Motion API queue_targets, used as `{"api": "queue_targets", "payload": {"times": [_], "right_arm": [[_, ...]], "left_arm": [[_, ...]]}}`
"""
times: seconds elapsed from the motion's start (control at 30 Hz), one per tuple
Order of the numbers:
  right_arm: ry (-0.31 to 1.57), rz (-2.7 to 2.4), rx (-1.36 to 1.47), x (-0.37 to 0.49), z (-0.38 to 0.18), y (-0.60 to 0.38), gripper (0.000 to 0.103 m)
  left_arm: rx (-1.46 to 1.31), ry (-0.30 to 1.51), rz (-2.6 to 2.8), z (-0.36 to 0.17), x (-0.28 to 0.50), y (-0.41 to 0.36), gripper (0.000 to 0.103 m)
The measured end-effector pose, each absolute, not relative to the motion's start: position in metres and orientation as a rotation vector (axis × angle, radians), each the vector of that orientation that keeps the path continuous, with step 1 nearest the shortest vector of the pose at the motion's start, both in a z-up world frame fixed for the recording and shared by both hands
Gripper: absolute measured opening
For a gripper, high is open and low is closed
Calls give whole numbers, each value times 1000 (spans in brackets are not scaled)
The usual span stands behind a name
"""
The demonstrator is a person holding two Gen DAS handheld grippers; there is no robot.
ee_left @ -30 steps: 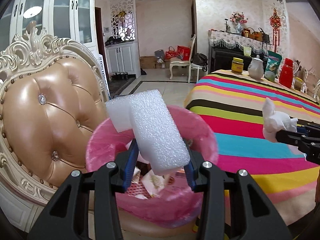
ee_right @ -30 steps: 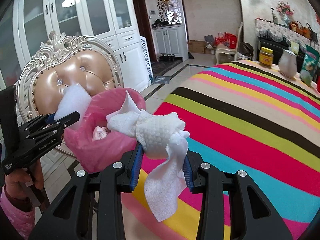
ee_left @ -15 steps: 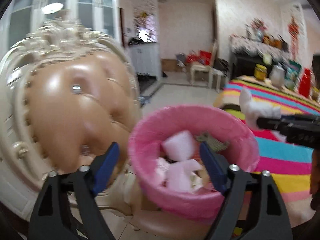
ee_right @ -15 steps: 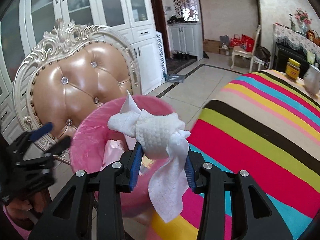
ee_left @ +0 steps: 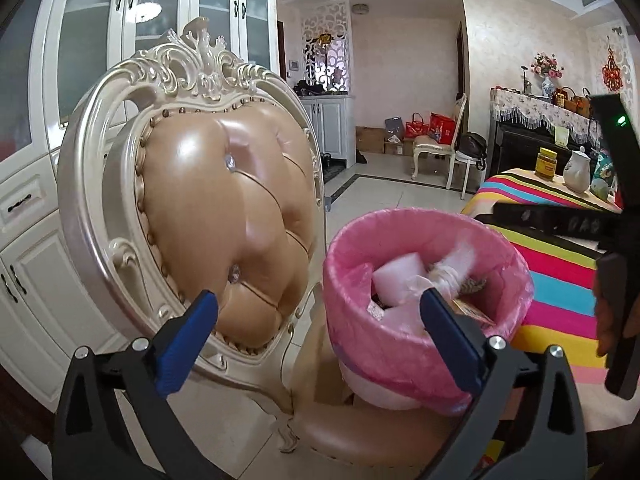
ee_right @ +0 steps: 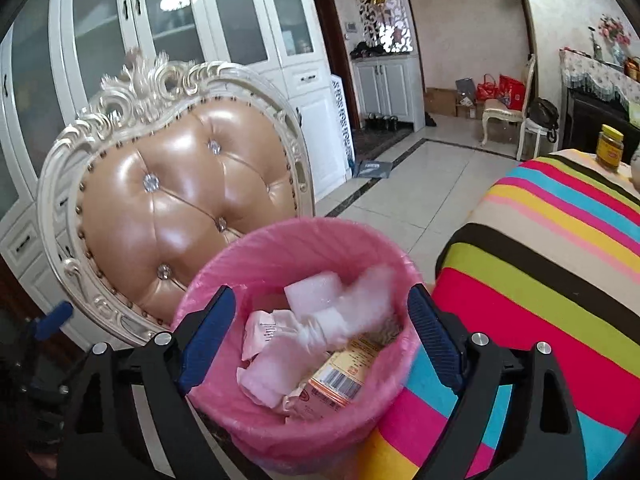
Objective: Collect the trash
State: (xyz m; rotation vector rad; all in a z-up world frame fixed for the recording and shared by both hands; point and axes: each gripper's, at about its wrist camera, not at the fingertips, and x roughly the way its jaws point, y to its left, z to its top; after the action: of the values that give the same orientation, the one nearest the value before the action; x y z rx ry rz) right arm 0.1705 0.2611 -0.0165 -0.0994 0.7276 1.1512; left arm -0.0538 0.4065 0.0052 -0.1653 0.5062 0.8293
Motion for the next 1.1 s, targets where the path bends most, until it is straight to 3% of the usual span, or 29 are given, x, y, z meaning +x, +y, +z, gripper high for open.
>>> {"api": "queue_targets", "payload": {"times": [0.27,0.63,1.1], "right_arm": [[626,1114,-112,159,14,177,85],[599,1085,-144,134,-3,80,85],[521,1118,-184,127,-3,47,85]], "left_arm": [[-112,461,850,17,-45,374,98],[-117,453,815,34,-27,305,98],[-181,461,821,36,-36,248,98]]}}
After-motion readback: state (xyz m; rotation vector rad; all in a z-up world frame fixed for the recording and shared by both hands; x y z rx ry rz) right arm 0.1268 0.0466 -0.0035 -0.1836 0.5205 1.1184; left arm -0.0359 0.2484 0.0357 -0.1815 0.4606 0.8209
